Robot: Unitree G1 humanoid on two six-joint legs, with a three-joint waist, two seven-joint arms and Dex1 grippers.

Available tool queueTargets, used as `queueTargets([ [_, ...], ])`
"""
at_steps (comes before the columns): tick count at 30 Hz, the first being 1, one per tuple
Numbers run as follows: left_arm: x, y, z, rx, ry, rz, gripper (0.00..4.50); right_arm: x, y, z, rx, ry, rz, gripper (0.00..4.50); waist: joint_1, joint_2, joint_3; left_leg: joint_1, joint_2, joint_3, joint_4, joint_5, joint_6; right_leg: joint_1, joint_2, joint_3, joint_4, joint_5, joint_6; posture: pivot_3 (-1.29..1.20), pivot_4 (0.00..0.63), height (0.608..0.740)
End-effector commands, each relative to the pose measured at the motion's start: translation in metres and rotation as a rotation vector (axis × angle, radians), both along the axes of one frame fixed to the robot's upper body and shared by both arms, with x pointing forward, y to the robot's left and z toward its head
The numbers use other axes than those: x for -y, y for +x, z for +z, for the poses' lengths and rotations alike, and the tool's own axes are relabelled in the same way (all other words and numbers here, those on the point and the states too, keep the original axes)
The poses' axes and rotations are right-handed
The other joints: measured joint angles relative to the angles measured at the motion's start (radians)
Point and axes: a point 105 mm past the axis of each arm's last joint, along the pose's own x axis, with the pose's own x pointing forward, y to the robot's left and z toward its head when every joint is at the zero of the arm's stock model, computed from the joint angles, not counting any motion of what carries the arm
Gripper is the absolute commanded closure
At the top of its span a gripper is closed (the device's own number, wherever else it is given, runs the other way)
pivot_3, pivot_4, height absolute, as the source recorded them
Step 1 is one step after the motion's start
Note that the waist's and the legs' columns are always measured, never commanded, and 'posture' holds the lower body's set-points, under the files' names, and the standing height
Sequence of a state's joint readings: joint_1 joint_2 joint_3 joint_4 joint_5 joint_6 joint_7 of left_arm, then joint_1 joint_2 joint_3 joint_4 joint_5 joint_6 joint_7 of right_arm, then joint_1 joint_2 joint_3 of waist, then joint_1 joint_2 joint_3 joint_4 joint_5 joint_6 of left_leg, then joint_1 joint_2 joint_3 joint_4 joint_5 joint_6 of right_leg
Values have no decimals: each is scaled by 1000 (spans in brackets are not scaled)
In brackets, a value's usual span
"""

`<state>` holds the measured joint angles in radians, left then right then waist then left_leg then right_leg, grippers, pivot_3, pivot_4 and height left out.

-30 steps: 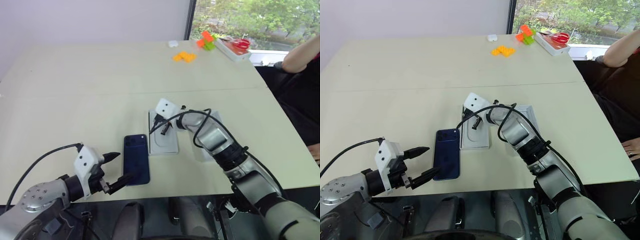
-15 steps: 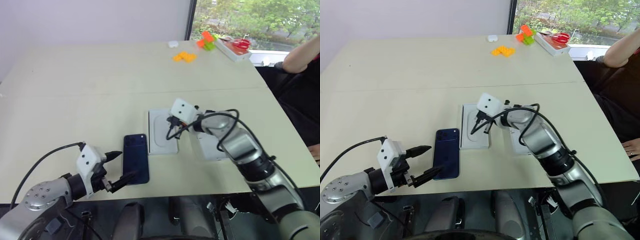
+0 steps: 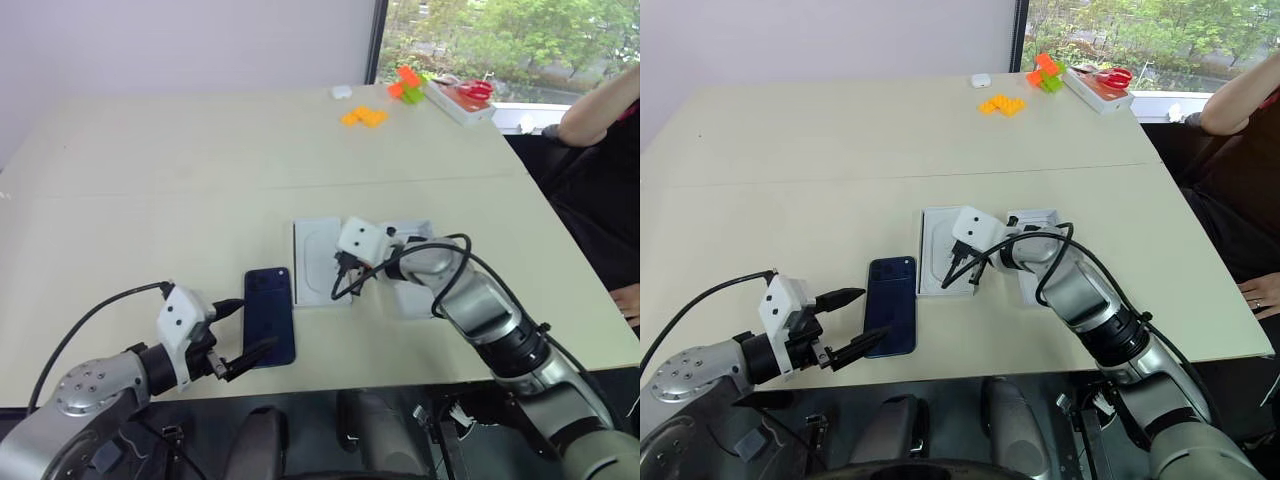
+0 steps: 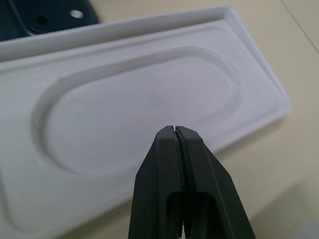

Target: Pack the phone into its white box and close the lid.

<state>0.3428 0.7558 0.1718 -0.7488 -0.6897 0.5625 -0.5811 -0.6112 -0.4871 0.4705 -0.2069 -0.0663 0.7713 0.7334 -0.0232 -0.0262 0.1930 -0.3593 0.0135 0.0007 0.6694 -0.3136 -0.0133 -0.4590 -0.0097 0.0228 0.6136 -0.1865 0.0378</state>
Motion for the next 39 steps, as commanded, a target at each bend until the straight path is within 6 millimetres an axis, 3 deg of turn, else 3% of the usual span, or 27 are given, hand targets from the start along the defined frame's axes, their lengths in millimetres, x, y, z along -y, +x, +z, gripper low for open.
queueTargets([
  [1, 4, -3, 5, 20, -5, -12, 0, -6, -2, 0, 7, 4, 17, 4436, 1, 0, 0, 0, 0, 0, 0, 0, 0, 0, 0, 0, 0, 0, 0, 0, 150, 726],
  [5, 5, -4, 4, 18, -7, -14, 0, -11, -4, 2, 6, 20, 27, 4436, 1, 0, 0, 0, 0, 0, 0, 0, 0, 0, 0, 0, 0, 0, 0, 0, 150, 726],
  [8, 5, -3, 4, 18, -7, -14, 0, -12, -4, 17, 35, 54, 33, 4436, 1, 0, 0, 0, 0, 0, 0, 0, 0, 0, 0, 0, 0, 0, 0, 0, 150, 726],
  [11, 4, -3, 5, 18, -7, -13, 0, -5, -3, 33, 59, 70, 15, 4436, 2, 0, 0, 0, 0, 0, 0, 0, 0, 0, 0, 0, 0, 0, 0, 0, 150, 726],
  [15, 3, -4, 5, 13, -7, -11, 0, 6, -4, 39, 72, 52, -5, 4436, 2, 0, 0, 0, 0, 0, 0, 0, 0, 0, 0, 0, 0, 0, 0, 0, 150, 726],
  [21, 4, -4, 3, 6, -6, -13, 0, 10, -13, 23, 36, -7, 17, 4436, 1, 0, 0, 0, 0, 1, 0, 0, 0, 0, 0, 0, 0, 0, 0, 0, 150, 726],
  [30, 5, -2, 3, 8, -5, -15, 0, -11, -23, -8, -45, -28, 70, 4436, -1, 0, 0, 1, 0, 1, 0, 0, 0, 1, 0, 0, 0, 0, 0, 0, 150, 726],
  [36, 5, -3, 3, 3, -5, -13, 0, -21, -24, -10, -54, -8, 88, 4436, 2, 0, 0, 1, 0, 1, 0, 0, 0, 1, 0, 0, 0, 0, 0, 0, 150, 726],
  [39, 5, -4, 2, -1, -3, -14, 0, -28, -9, 9, 18, 35, 54, 4436, 1, -1, 0, 1, 0, 0, 0, 0, 0, 1, -1, 0, 0, 0, 0, 0, 150, 726],
])
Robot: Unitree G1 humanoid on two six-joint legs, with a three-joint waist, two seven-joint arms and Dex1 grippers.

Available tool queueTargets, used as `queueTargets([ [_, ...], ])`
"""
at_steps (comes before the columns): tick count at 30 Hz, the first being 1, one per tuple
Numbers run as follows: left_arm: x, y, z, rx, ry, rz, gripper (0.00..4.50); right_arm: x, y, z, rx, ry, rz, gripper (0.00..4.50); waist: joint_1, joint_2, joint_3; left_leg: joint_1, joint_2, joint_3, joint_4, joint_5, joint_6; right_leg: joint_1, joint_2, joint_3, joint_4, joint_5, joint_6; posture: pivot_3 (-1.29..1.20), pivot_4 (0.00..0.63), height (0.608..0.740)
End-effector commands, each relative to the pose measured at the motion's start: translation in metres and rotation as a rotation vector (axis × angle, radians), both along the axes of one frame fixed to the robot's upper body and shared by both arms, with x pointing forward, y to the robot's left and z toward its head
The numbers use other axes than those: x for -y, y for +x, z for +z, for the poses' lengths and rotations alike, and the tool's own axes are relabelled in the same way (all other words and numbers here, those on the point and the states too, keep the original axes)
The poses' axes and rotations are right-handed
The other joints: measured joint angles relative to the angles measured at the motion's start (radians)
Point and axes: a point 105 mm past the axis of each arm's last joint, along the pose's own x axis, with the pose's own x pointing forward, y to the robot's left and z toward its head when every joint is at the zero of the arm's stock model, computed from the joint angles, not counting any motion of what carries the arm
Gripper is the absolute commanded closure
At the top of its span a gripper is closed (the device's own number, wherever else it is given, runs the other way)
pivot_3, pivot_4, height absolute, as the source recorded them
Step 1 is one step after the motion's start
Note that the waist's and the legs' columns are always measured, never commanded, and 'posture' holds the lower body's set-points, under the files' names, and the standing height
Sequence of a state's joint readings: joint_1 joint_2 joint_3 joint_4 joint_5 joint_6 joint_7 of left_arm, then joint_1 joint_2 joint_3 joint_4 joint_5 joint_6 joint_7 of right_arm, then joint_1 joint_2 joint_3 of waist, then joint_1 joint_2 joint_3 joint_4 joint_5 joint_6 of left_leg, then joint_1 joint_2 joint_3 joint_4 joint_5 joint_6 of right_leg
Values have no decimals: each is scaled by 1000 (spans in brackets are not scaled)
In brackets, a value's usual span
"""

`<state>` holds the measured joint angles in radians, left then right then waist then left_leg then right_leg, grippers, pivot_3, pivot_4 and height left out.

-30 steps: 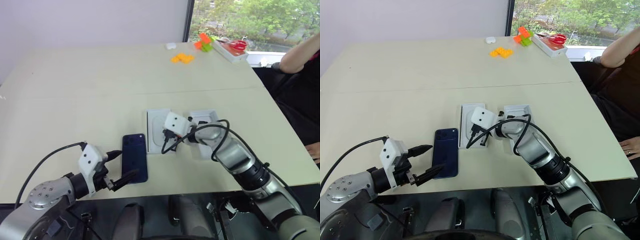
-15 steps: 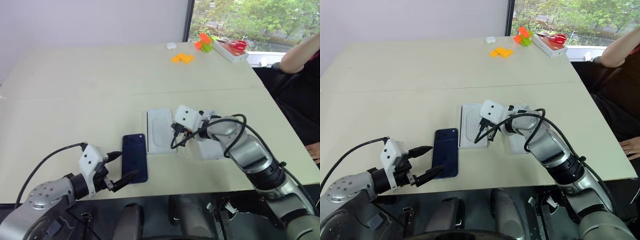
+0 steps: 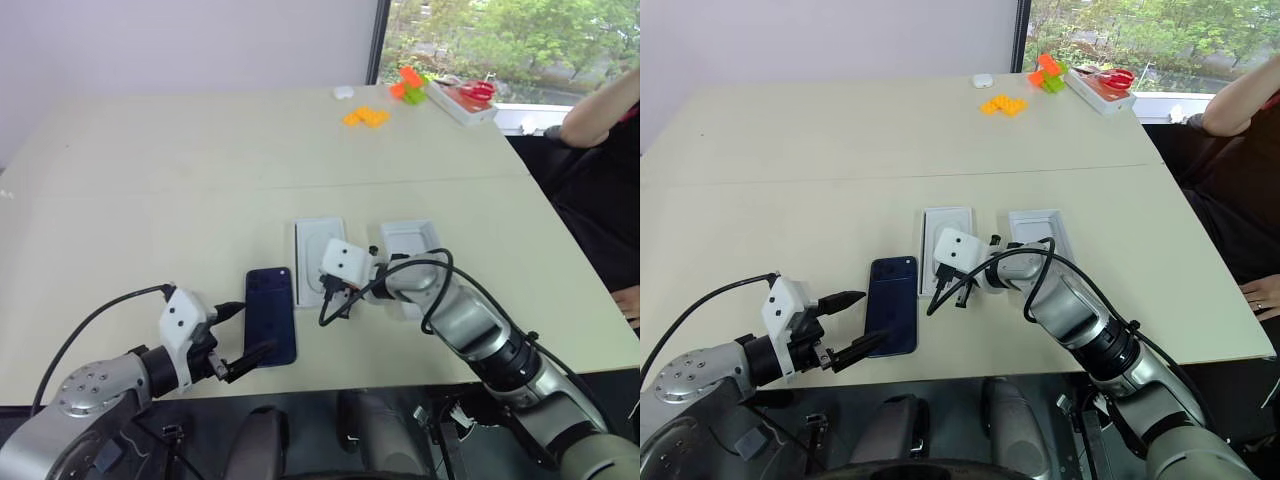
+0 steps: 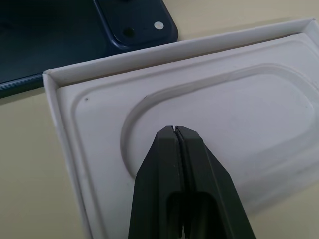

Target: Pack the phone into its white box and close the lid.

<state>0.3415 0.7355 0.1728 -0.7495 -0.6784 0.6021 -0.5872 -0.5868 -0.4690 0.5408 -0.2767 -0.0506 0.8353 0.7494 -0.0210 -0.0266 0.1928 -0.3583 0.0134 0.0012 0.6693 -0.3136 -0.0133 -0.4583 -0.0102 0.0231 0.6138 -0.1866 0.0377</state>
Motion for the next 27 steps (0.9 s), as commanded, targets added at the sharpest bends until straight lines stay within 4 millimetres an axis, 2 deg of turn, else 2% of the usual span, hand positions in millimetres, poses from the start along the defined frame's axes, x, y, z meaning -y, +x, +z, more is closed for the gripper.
queueTargets([
  [1, 5, -3, 7, 30, -3, -23, 0, -12, 20, 29, 109, 67, -49, 4436, -5, 0, 0, 0, 0, 0, 0, 0, 0, 0, 0, 0, 0, 0, 0, 0, 150, 726],
  [3, 5, -2, 7, 28, -4, -23, 0, -14, 36, 38, 141, 73, -94, 4436, -16, 0, 0, 0, 0, 0, 0, 0, 0, -1, 1, 1, 1, 0, 0, 0, 150, 726],
  [6, 5, -1, 7, 28, -4, -24, 0, -16, 54, 38, 171, 48, -125, 4436, -23, 0, 0, 1, 0, 0, 0, 0, 0, 0, 1, 0, 2, 1, -1, 0, 150, 726],
  [13, 5, 1, 8, 32, -3, -20, 0, -26, 74, 23, 137, 33, -137, 4436, -26, 0, 0, -1, 0, 0, -1, 0, 0, -2, 0, 1, 1, 3, -4, 0, 150, 726],
  [16, 4, 1, 8, 34, -2, -14, 0, -32, 72, 20, 125, 36, -102, 4436, -24, 0, 0, 0, 0, -1, -1, 0, 0, -1, 0, 2, 1, 3, -4, 0, 150, 726],
  [21, 4, 0, 8, 31, -1, -9, 0, -53, 49, 25, 53, 135, 31, 4436, -24, 0, 0, 0, 1, -1, -1, 0, 0, -1, 1, 1, 2, 3, -3, 0, 150, 726],
  [27, 5, 1, 7, 32, -4, -10, 0, -55, 44, 30, 8, 206, 24, 4436, -24, 0, 0, 1, 1, -2, -1, 0, 0, -1, 1, 1, 2, 3, -3, 0, 150, 726],
])
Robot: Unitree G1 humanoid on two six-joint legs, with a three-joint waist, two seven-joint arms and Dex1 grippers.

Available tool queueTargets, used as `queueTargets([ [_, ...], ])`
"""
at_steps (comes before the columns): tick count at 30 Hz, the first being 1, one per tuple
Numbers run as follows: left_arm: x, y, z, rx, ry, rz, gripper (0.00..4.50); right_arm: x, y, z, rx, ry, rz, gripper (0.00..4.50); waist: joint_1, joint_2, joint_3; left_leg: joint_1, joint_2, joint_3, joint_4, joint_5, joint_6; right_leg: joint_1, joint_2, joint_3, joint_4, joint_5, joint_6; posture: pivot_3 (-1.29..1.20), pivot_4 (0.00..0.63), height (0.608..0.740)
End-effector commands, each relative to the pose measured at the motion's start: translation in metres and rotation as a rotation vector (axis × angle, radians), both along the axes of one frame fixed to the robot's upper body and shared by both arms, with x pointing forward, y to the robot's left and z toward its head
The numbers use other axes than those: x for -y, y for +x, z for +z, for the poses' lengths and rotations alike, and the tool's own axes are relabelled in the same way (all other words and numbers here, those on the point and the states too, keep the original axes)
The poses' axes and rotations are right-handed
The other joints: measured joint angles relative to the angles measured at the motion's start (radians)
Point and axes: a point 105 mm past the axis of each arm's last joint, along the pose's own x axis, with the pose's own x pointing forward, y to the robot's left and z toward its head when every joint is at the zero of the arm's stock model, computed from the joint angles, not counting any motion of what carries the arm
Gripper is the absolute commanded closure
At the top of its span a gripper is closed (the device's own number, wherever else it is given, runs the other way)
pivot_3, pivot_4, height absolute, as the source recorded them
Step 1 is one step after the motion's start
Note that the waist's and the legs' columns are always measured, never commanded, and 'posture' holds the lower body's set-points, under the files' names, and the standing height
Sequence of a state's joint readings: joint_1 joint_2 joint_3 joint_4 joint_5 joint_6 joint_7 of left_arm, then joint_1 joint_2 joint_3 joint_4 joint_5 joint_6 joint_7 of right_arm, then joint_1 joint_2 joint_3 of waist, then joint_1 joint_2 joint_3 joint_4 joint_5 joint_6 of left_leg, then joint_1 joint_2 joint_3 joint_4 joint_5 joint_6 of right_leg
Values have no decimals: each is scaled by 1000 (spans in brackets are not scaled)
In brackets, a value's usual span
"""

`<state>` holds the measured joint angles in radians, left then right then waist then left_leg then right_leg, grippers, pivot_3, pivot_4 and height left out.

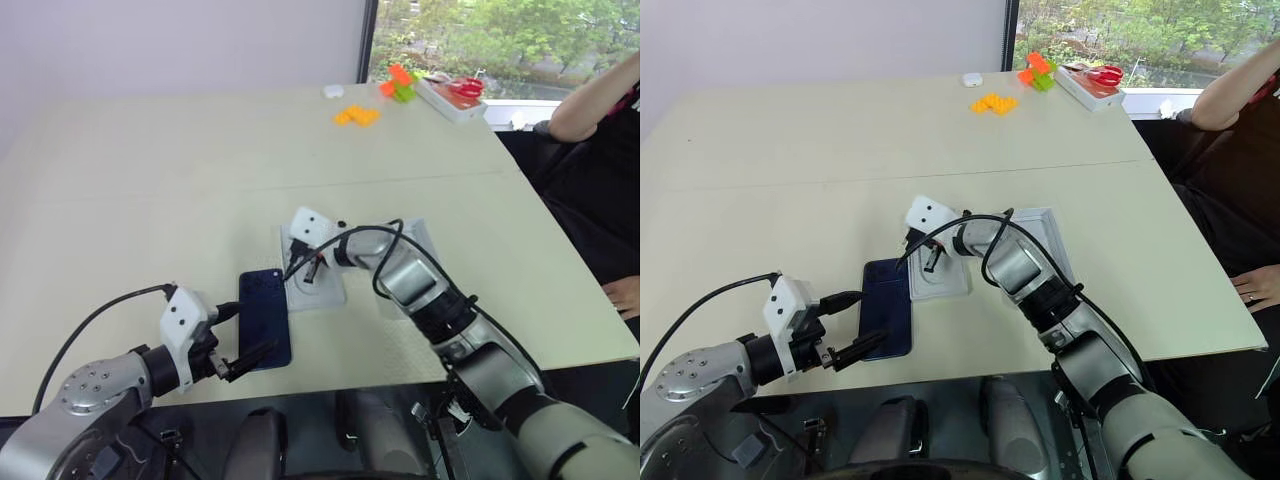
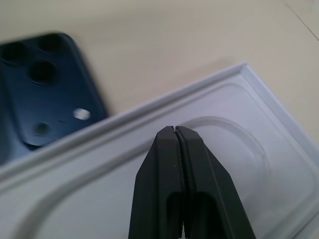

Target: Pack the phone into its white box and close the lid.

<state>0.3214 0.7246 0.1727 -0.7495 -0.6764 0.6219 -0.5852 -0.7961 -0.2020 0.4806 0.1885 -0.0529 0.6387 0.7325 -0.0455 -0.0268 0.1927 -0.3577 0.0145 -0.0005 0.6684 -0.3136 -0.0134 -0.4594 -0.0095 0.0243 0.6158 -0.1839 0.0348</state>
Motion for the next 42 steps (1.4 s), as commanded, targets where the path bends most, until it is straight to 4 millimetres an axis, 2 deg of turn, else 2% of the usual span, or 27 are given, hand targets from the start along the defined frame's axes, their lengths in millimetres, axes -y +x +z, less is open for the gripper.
queueTargets([
  [1, 4, -1, 6, 29, -1, -13, 0, -2, 0, 19, 29, 69, -3, 4436, 0, 0, 0, 0, 0, 0, 0, 0, 0, 0, 0, 0, 0, 0, 0, 0, 150, 726],
  [7, 3, -1, 6, 30, 1, -8, 0, 16, 1, 29, 66, 63, -51, 4436, 1, 0, 0, 0, 0, 0, 0, 0, 0, 0, 0, 0, 0, 0, 0, 0, 150, 726],
  [10, 1, -2, 7, 31, 3, 0, 0, 33, -8, 36, 90, 35, -54, 4436, 2, 0, 0, -1, 0, 0, 0, 0, 0, 0, -1, 0, 0, 0, 0, 0, 150, 726],
  [13, -9, 0, 7, 33, 14, 35, 0, 43, -24, 33, 70, -1, -25, 4436, 1, 0, 0, -1, -1, -1, 0, 0, 0, 0, -1, 0, -1, -1, 1, 0, 150, 726],
  [19, -26, 8, 6, 36, 35, 89, 0, 47, -47, 3, 30, -123, 38, 4436, -1, 0, 0, 1, 0, 0, 0, 0, 0, 0, 1, 0, 0, -3, 3, 0, 150, 726],
  [26, -34, 13, 3, 37, 30, 128, 0, 48, -51, -15, -2, -185, 33, 4436, 1, -1, 0, 1, 0, 0, 0, 0, 0, 0, 1, -1, 1, -3, 3, 0, 150, 726],
  [29, -37, 12, 2, 33, 29, 145, 0, 46, -51, -8, 20, -162, 41, 4436, 1, -1, -1, 1, -1, 0, 0, 0, 0, 1, 0, 0, 0, -3, 3, 0, 150, 726],
  [32, -42, 12, 1, 22, 20, 178, 0, 41, -48, 10, 65, -94, 44, 4436, 1, -1, -1, 0, -1, 0, 0, 0, 0, 1, -1, 0, -1, -3, 3, 0, 150, 726],
  [35, -54, 14, 1, -13, -29, 256, 0, 37, -43, 36, 157, -2, 54, 4436, 1, -1, 0, 0, -1, 0, 0, 0, 0, 0, 0, 0, 0, -3, 3, 0, 150, 726],
  [38, -60, 14, 1, -103, -123, 318, 0, 39, -41, 46, 197, 30, 60, 4436, 1, -1, 0, 0, 0, -2, 0, 0, 0, 0, 0, -1, 0, -3, 3, 0, 150, 726],
  [40, -63, 11, -4, -170, -151, 352, 0, 42, -47, 47, 217, 27, 109, 4436, 1, -1, 0, 1, 0, -2, 0, 0, 0, 1, 0, -1, 0, -3, 3, 0, 150, 726],
  [42, -64, 8, -10, -245, -202, 378, 0, 44, -63, 48, 214, 35, 208, 4436, 3, -1, 0, 0, -1, -2, 0, 0, 0, 1, 0, -1, 0, -3, 3, 0, 150, 726],
])
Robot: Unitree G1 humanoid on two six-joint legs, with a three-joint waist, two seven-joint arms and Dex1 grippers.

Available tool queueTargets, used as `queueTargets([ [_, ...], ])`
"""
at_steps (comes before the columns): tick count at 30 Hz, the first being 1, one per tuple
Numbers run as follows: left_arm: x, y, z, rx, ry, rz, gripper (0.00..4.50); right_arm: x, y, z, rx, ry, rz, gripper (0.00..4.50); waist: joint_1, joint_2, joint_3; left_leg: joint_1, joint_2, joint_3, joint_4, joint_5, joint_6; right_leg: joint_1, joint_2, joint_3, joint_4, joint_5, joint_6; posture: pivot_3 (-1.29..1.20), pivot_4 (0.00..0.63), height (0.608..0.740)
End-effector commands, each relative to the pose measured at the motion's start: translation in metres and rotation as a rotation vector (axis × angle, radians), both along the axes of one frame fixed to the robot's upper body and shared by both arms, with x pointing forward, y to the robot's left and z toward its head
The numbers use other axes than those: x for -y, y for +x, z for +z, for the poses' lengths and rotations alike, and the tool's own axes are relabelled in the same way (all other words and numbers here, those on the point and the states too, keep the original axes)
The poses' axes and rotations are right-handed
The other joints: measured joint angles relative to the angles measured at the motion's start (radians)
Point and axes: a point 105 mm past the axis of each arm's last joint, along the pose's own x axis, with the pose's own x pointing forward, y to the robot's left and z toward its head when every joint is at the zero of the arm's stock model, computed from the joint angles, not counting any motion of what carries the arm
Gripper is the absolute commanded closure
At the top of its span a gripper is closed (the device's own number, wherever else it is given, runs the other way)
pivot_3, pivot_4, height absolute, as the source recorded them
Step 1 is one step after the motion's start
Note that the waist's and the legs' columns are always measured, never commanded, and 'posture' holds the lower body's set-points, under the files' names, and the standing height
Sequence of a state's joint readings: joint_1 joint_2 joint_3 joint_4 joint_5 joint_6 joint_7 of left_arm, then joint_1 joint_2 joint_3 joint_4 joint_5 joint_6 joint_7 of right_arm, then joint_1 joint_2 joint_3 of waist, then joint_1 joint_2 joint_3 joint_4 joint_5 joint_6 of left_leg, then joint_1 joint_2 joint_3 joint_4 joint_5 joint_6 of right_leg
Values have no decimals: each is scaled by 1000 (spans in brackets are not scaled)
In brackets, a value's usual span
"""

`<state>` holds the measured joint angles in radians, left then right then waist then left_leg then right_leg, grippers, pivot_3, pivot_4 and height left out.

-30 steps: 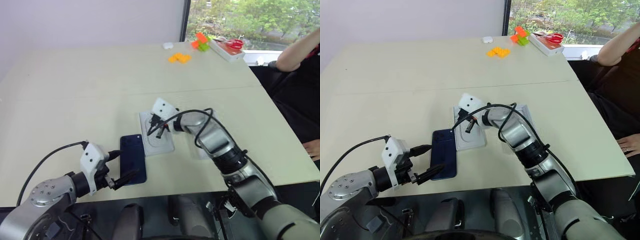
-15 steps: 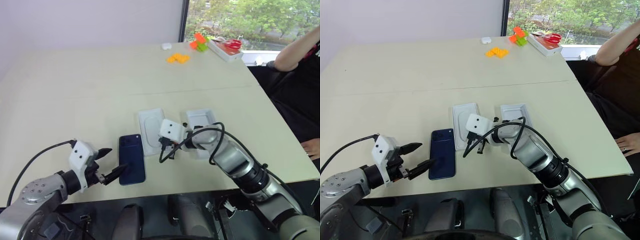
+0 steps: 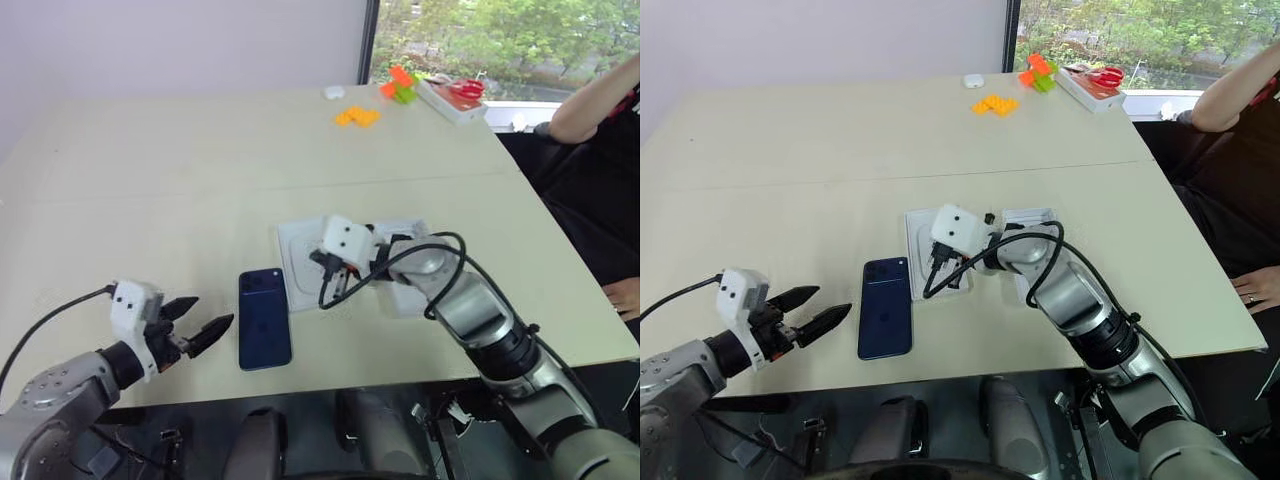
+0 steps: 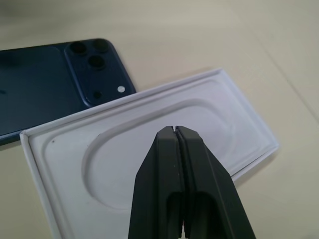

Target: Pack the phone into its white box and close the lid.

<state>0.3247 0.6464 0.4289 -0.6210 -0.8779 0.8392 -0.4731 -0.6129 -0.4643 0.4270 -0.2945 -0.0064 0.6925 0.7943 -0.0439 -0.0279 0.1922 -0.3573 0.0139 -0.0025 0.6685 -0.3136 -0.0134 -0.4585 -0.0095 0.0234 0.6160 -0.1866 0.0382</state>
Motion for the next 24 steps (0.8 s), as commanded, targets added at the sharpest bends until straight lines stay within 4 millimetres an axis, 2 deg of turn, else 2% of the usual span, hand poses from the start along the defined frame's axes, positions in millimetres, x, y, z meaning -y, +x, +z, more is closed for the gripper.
queueTargets([
  [1, -3, -6, -3, -92, -101, 51, 0, -3, -30, 18, 54, 37, 190, 4436, 1, 0, 0, 0, 0, 0, 0, 0, 0, 0, 0, 0, 0, 0, 0, 0, 150, 726],
  [4, 9, -14, -4, -168, -145, 2, 0, 6, -51, 14, -12, 18, 272, 4436, 1, 0, 0, -1, 1, 0, 0, 0, 0, 0, -1, 0, -1, 0, 2, 0, 150, 726],
  [9, 18, -23, -19, -384, -144, -65, 0, 10, -78, -3, -97, -58, 374, 4436, 1, -1, 0, 2, 0, -1, 0, 0, 0, 3, -1, 0, -1, -1, 1, 0, 150, 726],
  [12, 22, -21, -22, -477, -210, -95, 0, 4, -77, -17, -152, -86, 365, 4436, 0, 0, -1, 4, -1, -1, 0, 0, 0, 5, 0, -1, 0, -2, 0, 0, 150, 726],
  [18, 29, -14, -19, -519, -269, -97, 0, -6, -64, -40, -200, -162, 330, 4436, 2, 0, -1, 4, -1, -1, 0, 0, 0, 5, -1, 0, 0, -1, 0, 0, 150, 726],
  [21, 30, -14, -19, -529, -276, -92, 0, -13, -53, -46, -202, -158, 275, 4436, 2, -1, -2, 3, -1, -1, 0, 0, 0, 5, -3, 0, -1, -1, -1, 0, 150, 726],
  [24, 31, -14, -20, -545, -286, -78, 0, -23, -52, -47, -210, -153, 274, 4436, 3, -1, -2, 3, -2, -1, 0, 0, -1, 5, -4, 0, -1, 0, -2, 0, 150, 726],
])
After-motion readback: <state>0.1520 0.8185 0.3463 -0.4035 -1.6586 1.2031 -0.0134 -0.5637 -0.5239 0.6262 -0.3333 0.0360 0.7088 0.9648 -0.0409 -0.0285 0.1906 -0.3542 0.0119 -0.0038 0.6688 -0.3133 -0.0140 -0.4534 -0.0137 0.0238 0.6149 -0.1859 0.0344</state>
